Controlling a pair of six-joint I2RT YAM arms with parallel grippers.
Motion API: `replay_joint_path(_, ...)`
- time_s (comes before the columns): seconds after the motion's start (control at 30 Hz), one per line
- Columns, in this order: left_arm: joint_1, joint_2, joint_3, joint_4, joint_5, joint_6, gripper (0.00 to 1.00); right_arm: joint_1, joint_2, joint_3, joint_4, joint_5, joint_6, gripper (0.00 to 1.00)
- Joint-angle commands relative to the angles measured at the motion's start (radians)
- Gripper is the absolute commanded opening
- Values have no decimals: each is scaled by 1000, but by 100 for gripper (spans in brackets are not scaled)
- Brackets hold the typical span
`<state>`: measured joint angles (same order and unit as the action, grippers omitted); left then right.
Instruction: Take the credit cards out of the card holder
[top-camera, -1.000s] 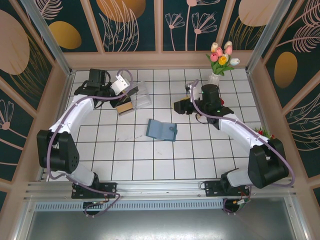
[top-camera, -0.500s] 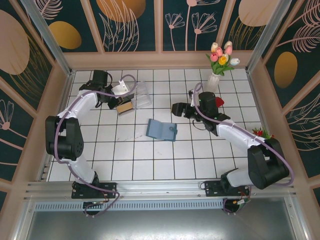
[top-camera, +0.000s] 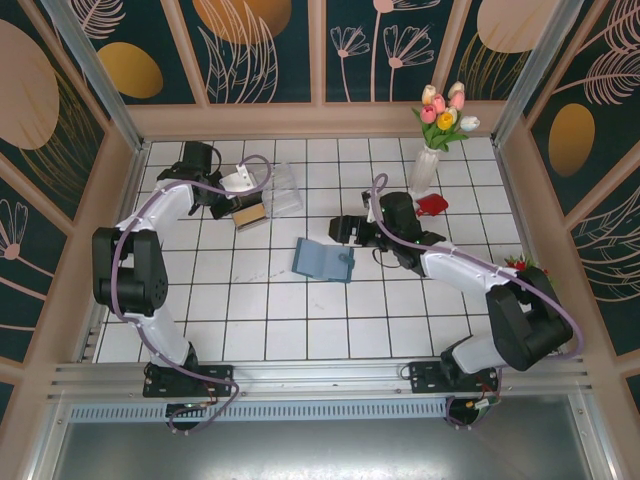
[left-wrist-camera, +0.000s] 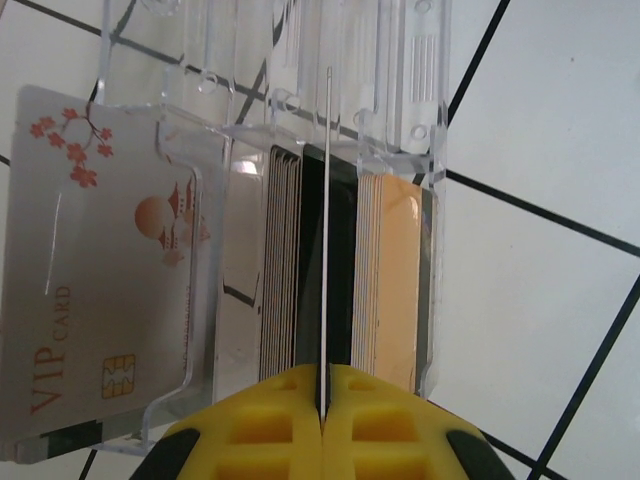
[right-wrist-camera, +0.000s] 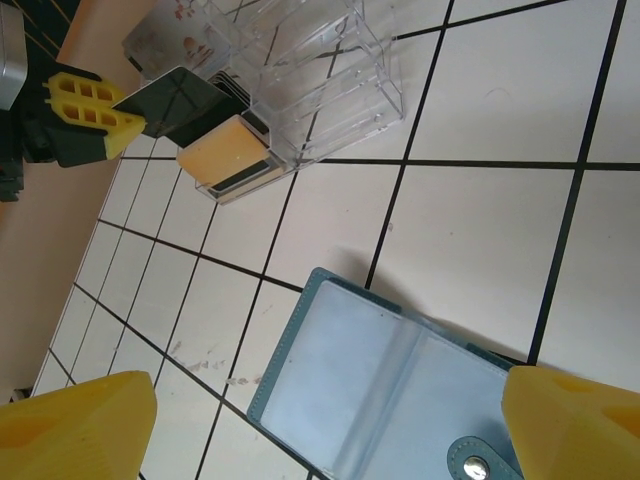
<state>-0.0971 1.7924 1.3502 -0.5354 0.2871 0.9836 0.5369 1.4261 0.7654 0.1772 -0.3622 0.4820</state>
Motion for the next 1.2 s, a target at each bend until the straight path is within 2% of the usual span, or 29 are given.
replay_joint_path(0.0,5,20,3,-24,-30,55,0,4,19,11,18,31,21,90)
replay_joint_path(0.43,5,96,73,-76,-1,111,0,47,63,44,-13,34,13,89)
replay_joint_path(0.73,5,125,109,-110,84,121,0,61,76,54,-23,39,16,88)
replay_joint_path(1.17,5,119,85,-80,-3,142,2,63,89,64,-28,39,23,88)
